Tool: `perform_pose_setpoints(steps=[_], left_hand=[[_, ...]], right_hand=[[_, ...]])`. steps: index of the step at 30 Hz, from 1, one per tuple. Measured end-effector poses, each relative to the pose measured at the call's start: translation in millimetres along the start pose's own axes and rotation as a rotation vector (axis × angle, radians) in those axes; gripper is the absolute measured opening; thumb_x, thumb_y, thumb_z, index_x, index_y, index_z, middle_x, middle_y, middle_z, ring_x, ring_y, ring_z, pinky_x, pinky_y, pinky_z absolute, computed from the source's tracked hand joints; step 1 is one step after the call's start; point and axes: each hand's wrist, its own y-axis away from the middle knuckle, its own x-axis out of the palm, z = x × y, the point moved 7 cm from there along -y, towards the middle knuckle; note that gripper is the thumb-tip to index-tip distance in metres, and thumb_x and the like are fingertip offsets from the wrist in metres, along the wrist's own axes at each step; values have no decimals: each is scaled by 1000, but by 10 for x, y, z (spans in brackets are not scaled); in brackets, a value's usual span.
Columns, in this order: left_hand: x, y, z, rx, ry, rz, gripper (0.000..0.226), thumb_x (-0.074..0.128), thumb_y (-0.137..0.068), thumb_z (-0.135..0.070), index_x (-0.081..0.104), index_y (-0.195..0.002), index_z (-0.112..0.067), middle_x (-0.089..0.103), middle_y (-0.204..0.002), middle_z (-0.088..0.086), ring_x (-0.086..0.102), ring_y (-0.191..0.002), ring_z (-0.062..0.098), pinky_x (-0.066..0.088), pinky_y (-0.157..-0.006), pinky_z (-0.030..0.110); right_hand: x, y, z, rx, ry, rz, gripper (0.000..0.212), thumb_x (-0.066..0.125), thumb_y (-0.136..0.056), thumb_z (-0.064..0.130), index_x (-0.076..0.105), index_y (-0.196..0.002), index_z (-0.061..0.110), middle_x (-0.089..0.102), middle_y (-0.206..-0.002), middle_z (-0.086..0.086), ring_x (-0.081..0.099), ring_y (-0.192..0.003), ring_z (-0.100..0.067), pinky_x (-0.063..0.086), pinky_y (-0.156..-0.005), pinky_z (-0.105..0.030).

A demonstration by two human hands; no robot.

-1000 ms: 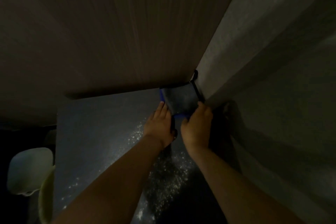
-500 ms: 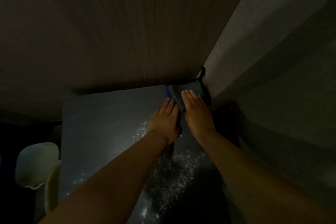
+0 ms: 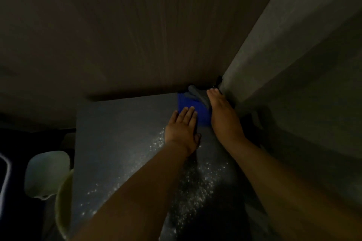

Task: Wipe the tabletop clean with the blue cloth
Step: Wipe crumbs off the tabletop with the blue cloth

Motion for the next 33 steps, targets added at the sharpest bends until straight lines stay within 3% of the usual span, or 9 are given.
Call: perform_pose_setpoints(steps=[7,12,15,18,20,33], left_hand=[[38,199,359,-94,33,28,72,20,-97,-55,-4,-153,-17,-12,-161,2,-12,-148,17,-7,-118,38],[58,273,499,-150,65,18,73,20,-97,-57,-1,-153,-16,-10,-161,3,-9,-148,18,-7,-118,38],[91,311,539,-192,123,-20,71,20,-97,-55,2,-154,-16,-8,-161,2,-9,-148,17,-8,-118,37],[112,334,556,-200,162,-49,69,20,-98,-54,2,-154,-16,-9,-161,1,-10,-148,17,-9,-118,36],[127,333,570,-194,180,-63,69,21,-98,-54,3,-154,-17,-9,-161,1,-10,-148,16,-8,-118,36],[119,316,609,-189,196,-31,70,21,-97,-56,3,-154,-19,-8,-161,0,-9,-148,15,-7,-118,37]], right_hand=[[-397,-122,114,70,-62,-159,59,44,-98,1,22,-152,11,21,-159,-8,18,-148,-18,12,-116,-24],[-519,-214,219,55,14,-277,57,49,-95,0,31,-148,6,29,-156,-13,25,-146,-24,21,-119,-36],[-145,-83,424,-137,241,-161,56,46,-93,2,32,-147,3,31,-154,-18,30,-143,-29,22,-118,-41],[392,153,421,-135,220,199,62,37,-99,2,8,-154,7,5,-162,-12,5,-150,-24,5,-121,-35],[579,270,403,-124,241,315,64,32,-100,2,-3,-153,7,-6,-162,-10,-4,-150,-22,2,-121,-32],[588,191,185,31,420,359,67,35,-101,11,-7,-153,8,-11,-161,-10,-6,-150,-23,4,-120,-33]])
